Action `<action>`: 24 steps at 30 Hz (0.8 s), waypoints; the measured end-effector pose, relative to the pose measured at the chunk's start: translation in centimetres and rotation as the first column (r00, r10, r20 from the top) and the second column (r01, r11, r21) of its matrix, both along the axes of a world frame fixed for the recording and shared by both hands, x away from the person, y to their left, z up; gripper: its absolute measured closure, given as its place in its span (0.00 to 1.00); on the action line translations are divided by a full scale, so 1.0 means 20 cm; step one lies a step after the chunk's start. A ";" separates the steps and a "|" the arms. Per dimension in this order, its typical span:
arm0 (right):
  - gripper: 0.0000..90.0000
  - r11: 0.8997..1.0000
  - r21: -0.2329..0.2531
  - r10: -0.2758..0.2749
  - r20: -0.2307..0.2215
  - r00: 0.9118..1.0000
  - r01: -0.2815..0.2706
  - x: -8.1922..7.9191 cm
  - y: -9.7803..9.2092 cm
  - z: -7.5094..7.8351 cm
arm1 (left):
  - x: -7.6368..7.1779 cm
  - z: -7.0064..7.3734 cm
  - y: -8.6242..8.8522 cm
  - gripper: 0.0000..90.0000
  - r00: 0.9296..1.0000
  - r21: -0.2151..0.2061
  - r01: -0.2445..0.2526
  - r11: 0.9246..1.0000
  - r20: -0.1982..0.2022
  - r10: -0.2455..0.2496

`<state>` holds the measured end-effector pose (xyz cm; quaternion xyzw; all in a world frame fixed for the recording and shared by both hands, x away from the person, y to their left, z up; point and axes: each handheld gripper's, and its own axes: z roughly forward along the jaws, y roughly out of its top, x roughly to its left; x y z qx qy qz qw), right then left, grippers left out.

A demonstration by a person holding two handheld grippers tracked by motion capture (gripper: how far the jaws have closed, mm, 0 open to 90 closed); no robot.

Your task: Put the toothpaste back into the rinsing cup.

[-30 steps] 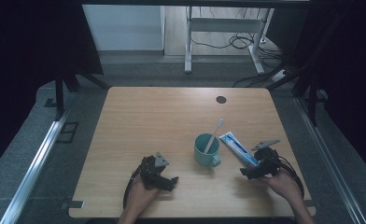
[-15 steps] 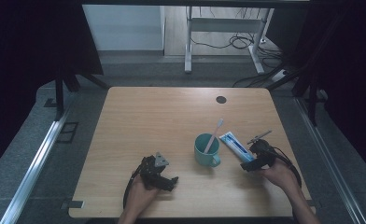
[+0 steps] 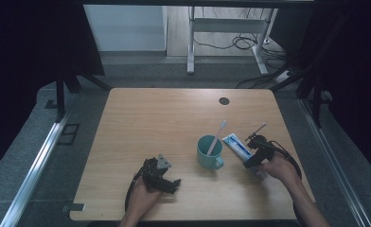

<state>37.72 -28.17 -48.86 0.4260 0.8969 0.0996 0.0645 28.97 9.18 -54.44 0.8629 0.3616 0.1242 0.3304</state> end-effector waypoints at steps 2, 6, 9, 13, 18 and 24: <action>0.28 1.000 -0.009 0.009 -0.007 1.000 -0.009 0.02 0.01 0.00 | 0.00 0.00 0.00 0.00 1.000 0.000 0.000 1.000 0.000 0.000; 0.29 0.999 -0.042 0.010 -0.021 1.000 -0.011 0.05 0.05 0.00 | 0.00 0.00 0.00 0.00 1.000 0.000 0.000 1.000 0.000 0.000; 0.33 0.999 -0.052 0.008 -0.035 0.999 -0.010 0.07 0.06 -0.01 | 0.00 0.00 0.00 0.00 1.000 0.000 0.000 1.000 0.000 0.000; 0.37 0.998 -0.063 0.003 -0.059 0.998 -0.006 0.09 0.07 -0.02 | 0.00 0.00 0.00 0.00 1.000 0.000 0.000 1.000 0.000 0.000; 0.43 0.997 -0.079 -0.008 -0.098 0.995 0.001 0.11 0.08 -0.02 | 0.00 0.00 0.00 0.00 1.000 0.000 0.000 1.000 0.000 0.000; 0.48 0.995 -0.102 -0.018 -0.130 0.991 0.005 0.14 0.09 -0.04 | 0.00 0.00 0.00 0.00 1.000 0.000 0.000 1.000 0.000 0.000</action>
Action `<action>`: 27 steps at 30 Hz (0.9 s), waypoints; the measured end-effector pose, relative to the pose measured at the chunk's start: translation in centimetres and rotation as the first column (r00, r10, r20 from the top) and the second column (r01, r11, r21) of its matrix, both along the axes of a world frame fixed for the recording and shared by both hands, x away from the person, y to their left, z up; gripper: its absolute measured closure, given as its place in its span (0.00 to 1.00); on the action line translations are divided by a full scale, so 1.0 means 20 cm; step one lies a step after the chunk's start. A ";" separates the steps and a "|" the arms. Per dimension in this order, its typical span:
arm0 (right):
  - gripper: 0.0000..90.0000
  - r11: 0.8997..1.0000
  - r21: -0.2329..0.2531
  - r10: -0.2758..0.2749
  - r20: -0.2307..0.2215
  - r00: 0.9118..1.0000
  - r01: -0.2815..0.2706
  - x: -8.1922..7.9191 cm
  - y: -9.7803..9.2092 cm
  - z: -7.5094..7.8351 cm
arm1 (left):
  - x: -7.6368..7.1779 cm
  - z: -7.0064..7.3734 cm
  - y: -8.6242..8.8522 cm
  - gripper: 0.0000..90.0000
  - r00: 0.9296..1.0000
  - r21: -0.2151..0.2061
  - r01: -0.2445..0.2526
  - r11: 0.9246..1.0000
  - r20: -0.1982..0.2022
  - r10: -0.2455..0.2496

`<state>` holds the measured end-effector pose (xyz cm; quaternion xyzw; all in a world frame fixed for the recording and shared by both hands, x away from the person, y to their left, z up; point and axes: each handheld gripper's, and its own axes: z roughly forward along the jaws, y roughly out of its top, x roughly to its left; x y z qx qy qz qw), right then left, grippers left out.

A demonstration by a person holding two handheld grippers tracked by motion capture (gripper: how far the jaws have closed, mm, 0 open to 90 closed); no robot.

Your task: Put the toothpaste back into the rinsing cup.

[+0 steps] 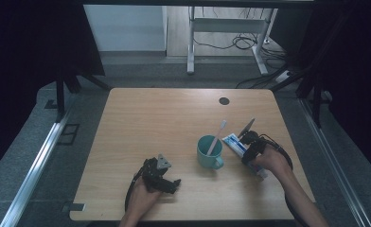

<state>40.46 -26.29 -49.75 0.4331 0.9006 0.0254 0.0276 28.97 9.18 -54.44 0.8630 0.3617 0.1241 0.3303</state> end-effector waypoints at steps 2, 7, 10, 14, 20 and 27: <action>0.50 1.000 -0.011 0.006 -0.006 1.000 -0.006 0.01 0.00 -0.01 | 0.00 0.00 0.00 0.00 1.000 0.000 0.000 1.000 0.000 0.000; 0.54 1.000 -0.010 0.002 -0.020 1.000 -0.002 0.02 0.01 -0.01 | 0.00 0.00 0.00 0.00 1.000 0.000 0.000 1.000 0.000 0.000; 0.58 1.000 -0.010 -0.009 -0.025 1.000 0.009 0.02 0.01 -0.01 | 0.00 0.00 0.00 0.00 1.000 0.000 0.000 1.000 0.000 0.000; 0.69 1.000 -0.015 -0.001 -0.021 1.000 0.001 0.02 0.01 0.01 | 0.00 0.00 0.00 0.00 1.000 -0.002 0.000 1.000 0.001 0.000; 0.76 1.000 -0.017 0.004 -0.010 1.000 -0.004 0.02 0.01 0.03 | 0.00 0.00 0.00 0.00 1.000 0.000 0.000 1.000 0.000 0.000; 0.78 1.000 -0.005 0.008 0.012 1.000 -0.008 0.00 -0.01 0.03 | 0.00 0.00 0.00 0.00 1.000 0.000 0.000 1.000 0.000 0.000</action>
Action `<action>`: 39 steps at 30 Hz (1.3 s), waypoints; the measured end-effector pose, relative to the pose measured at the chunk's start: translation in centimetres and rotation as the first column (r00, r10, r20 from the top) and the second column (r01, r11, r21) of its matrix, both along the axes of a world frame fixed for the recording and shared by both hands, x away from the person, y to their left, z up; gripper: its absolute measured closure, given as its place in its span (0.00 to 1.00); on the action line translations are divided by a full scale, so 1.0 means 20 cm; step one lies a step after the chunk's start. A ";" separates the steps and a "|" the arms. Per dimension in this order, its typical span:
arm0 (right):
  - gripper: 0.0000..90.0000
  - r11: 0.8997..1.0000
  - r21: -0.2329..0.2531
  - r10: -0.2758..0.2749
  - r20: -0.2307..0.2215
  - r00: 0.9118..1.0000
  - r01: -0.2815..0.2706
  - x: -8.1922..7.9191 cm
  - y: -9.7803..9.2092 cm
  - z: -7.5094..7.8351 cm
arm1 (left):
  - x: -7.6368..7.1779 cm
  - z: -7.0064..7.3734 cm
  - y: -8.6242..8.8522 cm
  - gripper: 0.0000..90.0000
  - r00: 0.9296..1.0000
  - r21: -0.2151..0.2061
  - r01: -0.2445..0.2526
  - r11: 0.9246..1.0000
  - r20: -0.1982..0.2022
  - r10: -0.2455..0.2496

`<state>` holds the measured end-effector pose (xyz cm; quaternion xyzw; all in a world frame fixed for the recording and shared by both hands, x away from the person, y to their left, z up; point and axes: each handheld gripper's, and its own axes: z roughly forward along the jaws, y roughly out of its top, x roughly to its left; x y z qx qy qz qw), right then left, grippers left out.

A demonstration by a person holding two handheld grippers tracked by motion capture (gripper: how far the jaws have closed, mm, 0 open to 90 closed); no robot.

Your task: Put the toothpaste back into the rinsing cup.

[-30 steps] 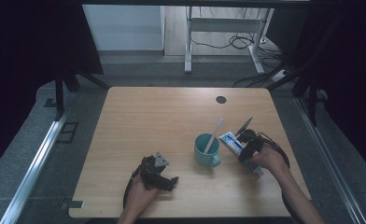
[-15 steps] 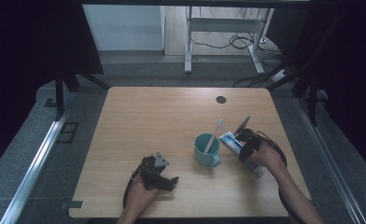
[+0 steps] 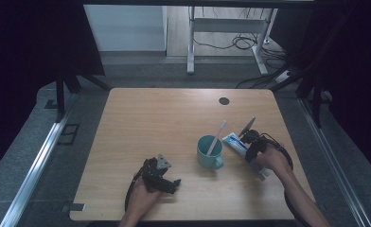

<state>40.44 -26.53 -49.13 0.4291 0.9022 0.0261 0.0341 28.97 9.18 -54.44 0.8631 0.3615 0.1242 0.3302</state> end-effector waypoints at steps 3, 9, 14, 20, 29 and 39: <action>0.78 1.000 0.008 -0.003 0.005 1.000 0.003 -0.01 -0.01 0.00 | 0.00 0.00 0.00 0.00 1.000 0.000 0.000 1.000 0.000 0.000; 0.79 0.999 0.053 -0.006 0.013 1.000 0.005 -0.02 -0.05 0.01 | 0.00 0.00 0.00 0.00 1.000 0.000 0.000 1.000 0.000 0.000; 0.79 0.995 0.097 -0.010 0.032 0.999 0.007 -0.04 -0.07 0.03 | 0.00 0.00 0.00 0.00 1.000 0.000 0.000 1.000 0.000 0.000; 0.79 0.989 0.149 -0.021 0.063 0.998 0.011 -0.07 -0.10 0.05 | 0.00 0.00 0.00 0.00 1.000 -0.003 0.000 1.000 0.000 0.000; 0.79 0.975 0.221 -0.043 0.116 0.992 0.016 -0.13 -0.13 0.10 | 0.00 0.00 0.00 0.00 1.000 0.000 0.000 1.000 0.000 0.000; 0.79 0.963 0.268 -0.050 0.200 0.978 -0.006 -0.18 -0.16 0.14 | 0.00 0.00 0.00 0.00 1.000 0.000 0.000 1.000 0.000 0.000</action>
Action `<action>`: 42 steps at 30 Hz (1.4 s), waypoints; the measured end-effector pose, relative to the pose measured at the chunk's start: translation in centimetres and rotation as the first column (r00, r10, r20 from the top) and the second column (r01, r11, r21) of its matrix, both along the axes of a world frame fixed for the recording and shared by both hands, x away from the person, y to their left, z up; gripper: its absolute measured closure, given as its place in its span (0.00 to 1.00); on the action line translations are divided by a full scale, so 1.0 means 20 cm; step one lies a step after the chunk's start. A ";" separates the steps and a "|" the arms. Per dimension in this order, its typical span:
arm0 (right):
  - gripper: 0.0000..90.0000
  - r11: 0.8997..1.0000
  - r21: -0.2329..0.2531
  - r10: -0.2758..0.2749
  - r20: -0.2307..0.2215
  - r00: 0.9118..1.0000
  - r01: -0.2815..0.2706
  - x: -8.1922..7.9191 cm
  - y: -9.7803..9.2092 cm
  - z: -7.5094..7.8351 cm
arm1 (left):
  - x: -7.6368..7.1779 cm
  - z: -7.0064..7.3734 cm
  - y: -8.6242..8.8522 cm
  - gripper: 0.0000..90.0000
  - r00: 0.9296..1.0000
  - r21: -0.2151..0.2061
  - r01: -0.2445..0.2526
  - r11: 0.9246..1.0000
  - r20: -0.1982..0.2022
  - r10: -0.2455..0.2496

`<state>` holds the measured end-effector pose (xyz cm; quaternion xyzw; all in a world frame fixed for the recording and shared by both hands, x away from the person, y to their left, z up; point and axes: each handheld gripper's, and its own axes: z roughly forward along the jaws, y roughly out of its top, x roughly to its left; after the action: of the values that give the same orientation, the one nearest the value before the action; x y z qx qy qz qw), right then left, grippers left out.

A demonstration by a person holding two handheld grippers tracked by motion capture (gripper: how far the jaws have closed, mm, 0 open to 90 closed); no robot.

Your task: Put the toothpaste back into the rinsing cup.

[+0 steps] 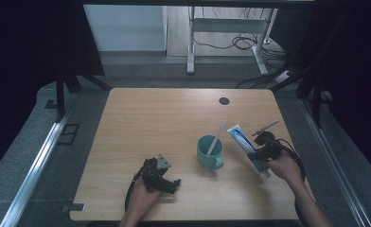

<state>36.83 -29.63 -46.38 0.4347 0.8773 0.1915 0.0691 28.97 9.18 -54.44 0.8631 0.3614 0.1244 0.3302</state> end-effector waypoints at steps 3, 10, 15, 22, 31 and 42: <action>0.79 1.000 0.023 -0.002 0.030 1.000 0.001 -0.02 -0.01 0.01 | 0.00 0.00 0.00 0.00 1.000 0.000 0.000 1.000 0.000 0.000; 0.79 0.997 0.079 -0.015 0.094 0.995 0.007 -0.06 -0.05 0.05 | 0.00 0.00 0.00 0.00 1.000 0.000 0.000 1.000 0.000 0.000; 0.79 0.994 0.113 -0.019 0.134 0.991 0.004 -0.09 -0.06 0.07 | 0.00 0.00 0.00 0.00 1.000 -0.002 0.000 1.000 0.001 0.000; 0.79 0.986 0.165 -0.030 0.197 0.980 -0.003 -0.14 -0.08 0.09 | 0.00 0.00 0.00 0.00 1.000 -0.004 0.000 1.000 0.002 0.000; 0.79 0.972 0.235 -0.048 0.275 0.960 -0.018 -0.20 -0.10 0.12 | 0.00 0.00 0.00 0.00 1.000 -0.002 0.001 1.000 0.003 -0.001; 0.79 0.956 0.288 -0.052 0.357 0.932 -0.057 -0.25 -0.09 0.12 | 0.00 0.00 0.00 0.00 1.000 0.000 0.001 1.000 0.003 -0.001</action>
<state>31.83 -31.36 -44.04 0.3962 0.8120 0.3962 0.1635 28.99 9.19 -54.46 0.8630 0.3603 0.1255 0.3311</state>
